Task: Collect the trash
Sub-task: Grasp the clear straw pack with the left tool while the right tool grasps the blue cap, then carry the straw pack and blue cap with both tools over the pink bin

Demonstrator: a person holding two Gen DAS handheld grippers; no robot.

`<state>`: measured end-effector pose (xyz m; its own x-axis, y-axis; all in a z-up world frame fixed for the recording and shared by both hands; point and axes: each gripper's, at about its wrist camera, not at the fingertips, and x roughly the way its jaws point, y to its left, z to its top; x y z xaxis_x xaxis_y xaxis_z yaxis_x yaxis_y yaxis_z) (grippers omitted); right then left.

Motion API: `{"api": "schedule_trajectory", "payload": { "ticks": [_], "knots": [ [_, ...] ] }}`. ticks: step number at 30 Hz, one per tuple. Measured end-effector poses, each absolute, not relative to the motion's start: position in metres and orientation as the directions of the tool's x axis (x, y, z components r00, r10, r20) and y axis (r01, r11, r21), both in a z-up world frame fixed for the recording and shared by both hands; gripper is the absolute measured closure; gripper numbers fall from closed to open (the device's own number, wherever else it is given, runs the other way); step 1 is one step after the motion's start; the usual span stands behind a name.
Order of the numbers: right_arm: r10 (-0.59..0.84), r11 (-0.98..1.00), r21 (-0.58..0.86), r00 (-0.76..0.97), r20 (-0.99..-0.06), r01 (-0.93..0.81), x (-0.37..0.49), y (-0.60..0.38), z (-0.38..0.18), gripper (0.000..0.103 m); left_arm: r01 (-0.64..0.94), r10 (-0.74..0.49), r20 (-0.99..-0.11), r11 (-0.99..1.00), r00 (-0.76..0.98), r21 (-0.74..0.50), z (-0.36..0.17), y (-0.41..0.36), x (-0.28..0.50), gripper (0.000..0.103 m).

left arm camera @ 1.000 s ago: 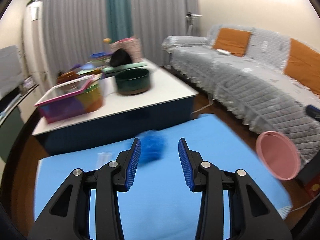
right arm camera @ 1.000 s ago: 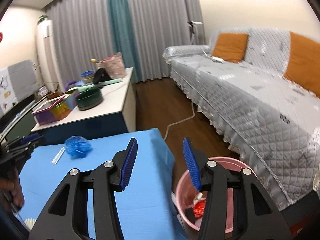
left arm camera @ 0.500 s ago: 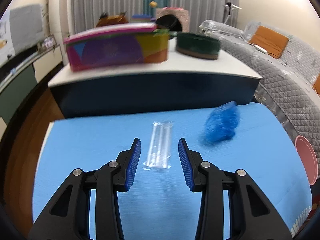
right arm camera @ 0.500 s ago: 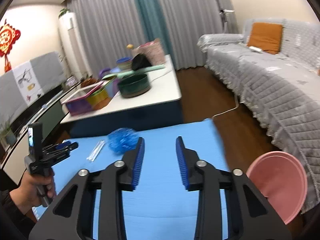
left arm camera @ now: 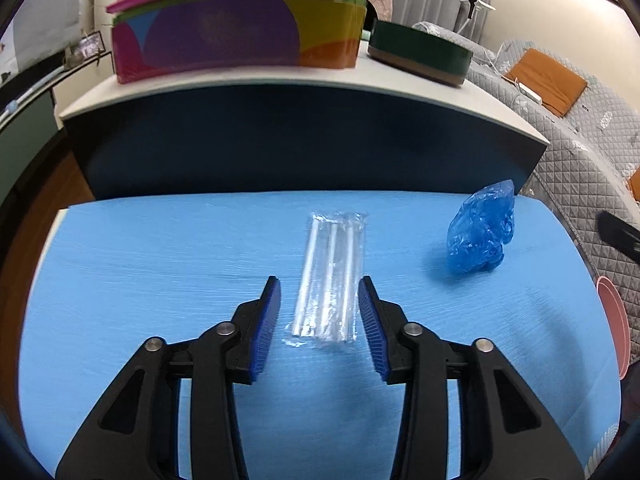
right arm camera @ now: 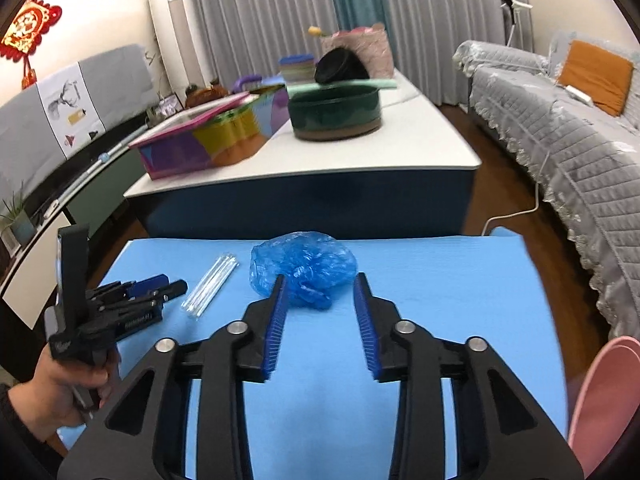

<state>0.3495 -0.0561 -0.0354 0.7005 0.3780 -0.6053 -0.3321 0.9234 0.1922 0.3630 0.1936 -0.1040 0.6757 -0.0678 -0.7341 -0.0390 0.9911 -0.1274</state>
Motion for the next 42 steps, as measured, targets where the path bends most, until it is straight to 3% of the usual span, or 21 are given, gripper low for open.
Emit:
{"api": "schedule_trajectory", "payload": {
  "ticks": [2,19,22,28,38,42],
  "knots": [
    [0.368,0.927,0.186,0.691,-0.623,-0.326,0.365,-0.045,-0.045,0.052,-0.04,-0.066,-0.737,0.991,0.673,-0.125,-0.106,0.192,0.366,0.053],
    [0.333,0.937,0.188,0.592,-0.734,-0.295,0.438,-0.006,-0.103,0.051,-0.047,-0.036,-0.763,0.995,0.646,-0.086,-0.12,0.182,0.376,0.053],
    [0.327,0.936,0.171,0.583,-0.743,-0.307,0.44,-0.001,-0.108,0.054,-0.048,-0.037,-0.764,0.995,0.644,-0.088,-0.121,0.185,0.373,0.053],
    [0.324,0.936,0.164,0.572,-0.753,-0.313,0.441,0.005,-0.114,0.072,-0.052,-0.04,-0.767,0.994,0.641,-0.095,-0.122,0.187,0.37,0.056],
    [0.319,0.937,0.154,0.591,-0.741,-0.314,0.431,0.003,-0.104,0.083,-0.07,-0.029,-0.784,0.993,0.62,-0.092,-0.12,0.188,0.369,0.09],
    [0.318,0.939,0.152,0.607,-0.728,-0.308,0.423,-0.007,-0.09,0.083,-0.077,-0.013,-0.78,0.994,0.625,-0.078,-0.113,0.186,0.364,0.094]
  ]
}}
